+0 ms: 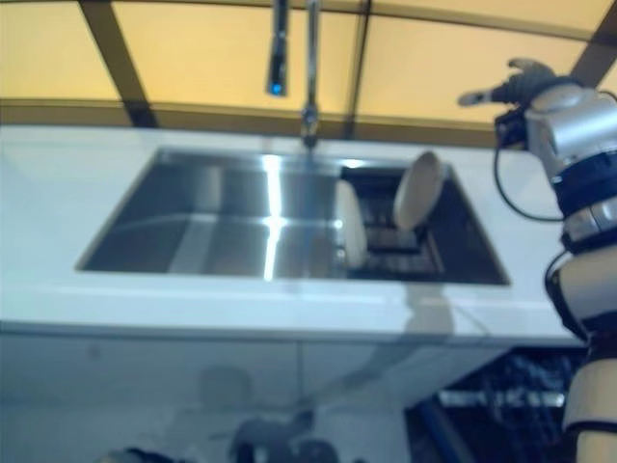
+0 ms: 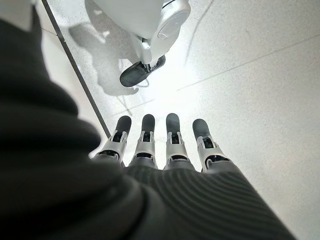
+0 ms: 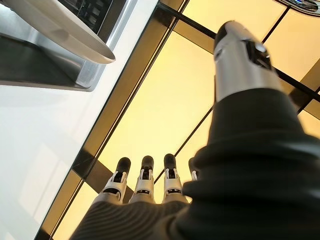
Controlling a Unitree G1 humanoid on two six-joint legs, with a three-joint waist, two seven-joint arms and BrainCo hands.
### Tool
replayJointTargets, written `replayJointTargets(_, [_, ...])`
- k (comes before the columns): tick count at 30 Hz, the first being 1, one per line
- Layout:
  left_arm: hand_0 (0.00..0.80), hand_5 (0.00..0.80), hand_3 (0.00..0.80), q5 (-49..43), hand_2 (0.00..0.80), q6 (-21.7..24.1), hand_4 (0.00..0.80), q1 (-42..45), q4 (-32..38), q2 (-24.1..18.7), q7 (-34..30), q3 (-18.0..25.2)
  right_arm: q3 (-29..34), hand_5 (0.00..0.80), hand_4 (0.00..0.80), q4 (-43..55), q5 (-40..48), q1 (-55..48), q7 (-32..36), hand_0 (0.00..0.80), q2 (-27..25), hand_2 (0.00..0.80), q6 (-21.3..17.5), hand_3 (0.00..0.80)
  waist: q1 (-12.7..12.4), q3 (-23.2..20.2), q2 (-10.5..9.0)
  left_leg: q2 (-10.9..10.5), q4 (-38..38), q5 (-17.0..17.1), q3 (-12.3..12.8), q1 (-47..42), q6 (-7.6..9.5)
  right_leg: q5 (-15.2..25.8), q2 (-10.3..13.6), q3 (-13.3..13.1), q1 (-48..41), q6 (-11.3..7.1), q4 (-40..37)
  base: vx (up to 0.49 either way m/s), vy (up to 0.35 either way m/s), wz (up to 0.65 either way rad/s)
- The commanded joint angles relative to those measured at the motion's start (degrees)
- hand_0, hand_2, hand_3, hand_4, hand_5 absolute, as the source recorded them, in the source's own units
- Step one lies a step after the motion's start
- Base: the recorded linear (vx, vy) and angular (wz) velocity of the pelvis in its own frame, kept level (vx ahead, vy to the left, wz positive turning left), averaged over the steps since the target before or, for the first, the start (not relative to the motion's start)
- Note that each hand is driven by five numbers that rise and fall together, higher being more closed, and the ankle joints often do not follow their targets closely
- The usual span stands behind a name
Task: Take plates into dishwasher
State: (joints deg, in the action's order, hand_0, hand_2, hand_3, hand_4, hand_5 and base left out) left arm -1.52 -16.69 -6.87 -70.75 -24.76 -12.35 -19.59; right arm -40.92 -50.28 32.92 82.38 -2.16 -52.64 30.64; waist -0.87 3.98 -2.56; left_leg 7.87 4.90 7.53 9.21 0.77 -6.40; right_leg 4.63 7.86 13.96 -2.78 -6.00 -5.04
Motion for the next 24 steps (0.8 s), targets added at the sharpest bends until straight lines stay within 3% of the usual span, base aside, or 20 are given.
replayJointTargets(1, [0.0, 0.0, 0.0, -0.78, 0.0, -0.83, 0.0, -2.71, -1.02, -2.02, 1.02, -2.42, -3.37, 0.0, 0.0, 0.75, -1.29, 9.2, 0.17, 0.0, -3.24, 0.0, -0.38, 0.0, -1.33, 1.47, -1.95, 1.9, 0.1, -1.96, 0.77, -1.65, -2.39, -0.3, 2.4, -0.91, -0.3, -3.81, 0.04, 0.045, 0.01, 0.0])
replayJointTargets(24, [0.0, 0.0, 0.0, 1.71, 0.0, -1.46, 0.0, -5.21, 0.56, -2.4, 2.54, -4.11, -1.72, 0.0, 0.0, 2.19, -0.82, 6.42, -2.86, 0.0, 0.21, 0.0, 0.51, 0.0, -1.82, 6.05, -1.21, 1.7, 0.1, -1.4, -0.39, 1.26, -2.47, 0.03, 2.24, -1.23, 2.27, -3.63, 0.04, 0.0, 0.0, 0.0])
